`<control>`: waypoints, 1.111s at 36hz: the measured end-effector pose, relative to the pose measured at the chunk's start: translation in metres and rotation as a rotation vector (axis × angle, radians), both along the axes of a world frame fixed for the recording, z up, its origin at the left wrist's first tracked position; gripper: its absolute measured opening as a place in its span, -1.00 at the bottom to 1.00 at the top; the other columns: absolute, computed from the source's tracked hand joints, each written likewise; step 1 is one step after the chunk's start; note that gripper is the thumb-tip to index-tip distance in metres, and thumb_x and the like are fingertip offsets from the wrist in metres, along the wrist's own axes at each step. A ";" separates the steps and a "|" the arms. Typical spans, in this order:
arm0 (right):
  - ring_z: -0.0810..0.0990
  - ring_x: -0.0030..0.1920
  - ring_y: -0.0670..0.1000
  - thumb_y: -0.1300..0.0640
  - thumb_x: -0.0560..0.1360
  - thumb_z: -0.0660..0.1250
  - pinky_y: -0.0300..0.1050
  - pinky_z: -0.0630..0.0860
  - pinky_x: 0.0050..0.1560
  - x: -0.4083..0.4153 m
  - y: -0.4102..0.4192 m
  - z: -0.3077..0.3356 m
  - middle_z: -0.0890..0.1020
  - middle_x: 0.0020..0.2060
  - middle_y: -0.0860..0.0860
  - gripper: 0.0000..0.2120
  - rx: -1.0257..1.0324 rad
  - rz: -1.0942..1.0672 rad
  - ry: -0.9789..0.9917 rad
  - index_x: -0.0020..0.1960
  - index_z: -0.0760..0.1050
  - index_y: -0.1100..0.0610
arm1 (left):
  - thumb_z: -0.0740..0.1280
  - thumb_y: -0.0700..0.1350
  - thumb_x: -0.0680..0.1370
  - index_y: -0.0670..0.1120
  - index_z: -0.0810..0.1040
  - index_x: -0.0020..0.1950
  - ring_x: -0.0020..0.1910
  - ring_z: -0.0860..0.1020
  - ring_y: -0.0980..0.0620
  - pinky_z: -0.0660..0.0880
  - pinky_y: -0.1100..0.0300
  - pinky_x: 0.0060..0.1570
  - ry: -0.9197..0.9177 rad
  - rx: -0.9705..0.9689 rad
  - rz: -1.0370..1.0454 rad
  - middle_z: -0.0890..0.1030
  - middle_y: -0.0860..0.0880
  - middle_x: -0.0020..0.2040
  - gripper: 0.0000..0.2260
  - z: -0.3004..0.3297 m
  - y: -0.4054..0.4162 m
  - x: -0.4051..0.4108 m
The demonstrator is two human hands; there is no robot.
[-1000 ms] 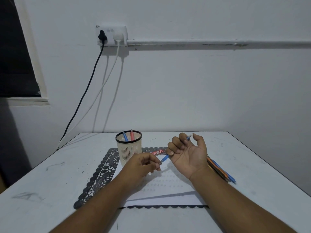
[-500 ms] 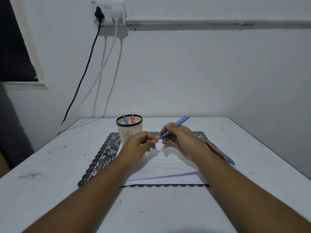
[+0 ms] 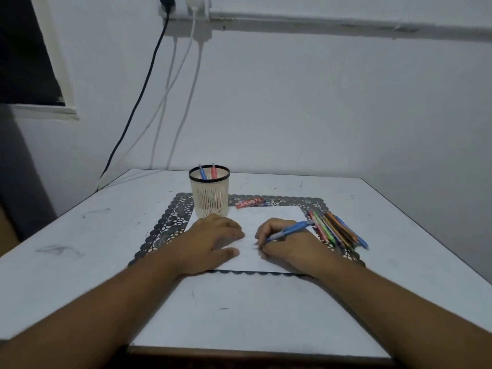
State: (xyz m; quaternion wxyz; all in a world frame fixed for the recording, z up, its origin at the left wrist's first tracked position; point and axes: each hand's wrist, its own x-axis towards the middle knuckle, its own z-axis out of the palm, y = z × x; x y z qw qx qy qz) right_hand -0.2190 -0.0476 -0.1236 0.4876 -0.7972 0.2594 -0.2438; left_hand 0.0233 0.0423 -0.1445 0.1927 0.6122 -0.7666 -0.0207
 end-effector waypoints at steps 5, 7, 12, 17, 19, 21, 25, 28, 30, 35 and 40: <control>0.69 -0.20 0.07 0.42 0.48 0.40 0.02 0.65 -0.03 0.000 0.006 0.000 0.67 -0.15 0.28 -0.90 0.055 0.002 -0.007 -0.13 0.59 0.25 | 0.20 0.30 0.59 0.23 0.35 0.56 0.54 0.14 0.21 0.10 0.09 0.53 -0.027 0.130 -0.002 0.28 0.24 0.57 -0.47 -0.002 0.001 0.004; 0.68 -0.22 0.08 0.41 0.48 0.40 0.01 0.65 -0.06 0.000 0.007 0.000 0.65 -0.22 0.22 -0.87 0.052 -0.009 -0.004 -0.15 0.58 0.22 | 0.20 0.23 0.61 0.24 0.34 0.56 0.55 0.12 0.21 0.05 0.13 0.53 -0.022 0.150 -0.005 0.25 0.23 0.58 -0.50 -0.002 0.000 0.003; 0.61 -0.32 0.06 0.32 0.45 0.40 0.05 0.56 -0.19 0.003 0.008 -0.002 0.63 -0.27 0.22 -0.88 -0.014 -0.050 0.024 -0.18 0.57 0.13 | 0.15 0.11 0.61 0.24 0.40 0.53 0.54 0.15 0.19 0.00 0.27 0.45 0.009 0.140 -0.011 0.28 0.21 0.58 -0.55 -0.003 -0.001 0.001; 0.58 -0.33 0.07 0.29 0.47 0.41 0.09 0.52 -0.21 0.003 0.009 -0.003 0.62 -0.30 0.18 -0.84 -0.003 -0.044 0.024 -0.21 0.56 0.07 | 0.13 0.10 0.59 0.25 0.41 0.51 0.53 0.20 0.18 0.07 0.17 0.51 -0.002 0.131 -0.007 0.32 0.18 0.57 -0.54 -0.005 -0.003 0.002; 0.57 -0.35 0.08 0.30 0.47 0.40 0.08 0.51 -0.22 0.003 0.009 -0.003 0.61 -0.31 0.17 -0.82 0.008 -0.041 0.018 -0.22 0.55 0.06 | 0.13 0.11 0.59 0.26 0.41 0.50 0.53 0.19 0.19 0.07 0.15 0.51 0.006 0.137 -0.005 0.32 0.20 0.56 -0.54 -0.005 -0.003 0.003; 0.57 -0.35 0.05 0.33 0.48 0.39 0.06 0.52 -0.21 0.002 0.009 -0.003 0.61 -0.32 0.14 -0.79 0.005 -0.038 0.021 -0.23 0.55 0.05 | 0.13 0.11 0.58 0.27 0.41 0.50 0.52 0.18 0.20 0.06 0.16 0.50 0.018 0.146 -0.004 0.31 0.22 0.56 -0.54 -0.004 -0.004 0.002; 0.58 -0.34 0.01 0.33 0.50 0.39 0.02 0.52 -0.20 0.002 0.009 -0.003 0.61 -0.31 0.12 -0.83 0.016 -0.021 0.034 -0.19 0.55 0.10 | 0.14 0.11 0.59 0.28 0.42 0.49 0.52 0.20 0.20 0.09 0.08 0.53 0.040 0.137 -0.007 0.32 0.22 0.55 -0.55 -0.006 -0.004 0.003; 0.58 -0.34 0.00 0.32 0.51 0.40 -0.01 0.52 -0.20 0.003 0.007 -0.004 0.62 -0.31 0.11 -0.84 0.009 -0.027 0.039 -0.19 0.55 0.11 | 0.15 0.10 0.60 0.28 0.42 0.49 0.51 0.21 0.19 0.11 0.06 0.53 0.046 0.131 -0.011 0.33 0.22 0.55 -0.56 -0.006 -0.003 0.003; 0.59 -0.34 -0.01 0.33 0.50 0.40 -0.03 0.54 -0.18 0.004 0.007 -0.004 0.62 -0.32 0.08 -0.82 0.002 -0.037 0.036 -0.21 0.55 0.10 | 0.14 0.11 0.60 0.28 0.41 0.49 0.51 0.21 0.18 0.10 0.06 0.53 0.041 0.132 -0.010 0.33 0.21 0.55 -0.56 -0.005 -0.002 0.003; 0.58 -0.35 0.00 0.34 0.49 0.39 -0.01 0.55 -0.17 0.004 0.006 -0.004 0.61 -0.35 0.06 -0.81 0.007 -0.039 0.031 -0.22 0.54 0.10 | 0.13 0.12 0.60 0.27 0.41 0.50 0.52 0.18 0.20 0.08 0.10 0.51 0.030 0.149 -0.007 0.32 0.22 0.55 -0.55 -0.004 -0.002 0.002; 0.56 -0.37 0.01 0.36 0.49 0.38 0.01 0.55 -0.19 0.001 0.008 -0.003 0.60 -0.33 0.13 -0.80 0.013 -0.020 0.022 -0.23 0.51 0.13 | 0.13 0.12 0.59 0.26 0.42 0.50 0.51 0.20 0.19 0.08 0.10 0.52 0.031 0.144 -0.003 0.32 0.22 0.55 -0.54 -0.004 -0.003 0.002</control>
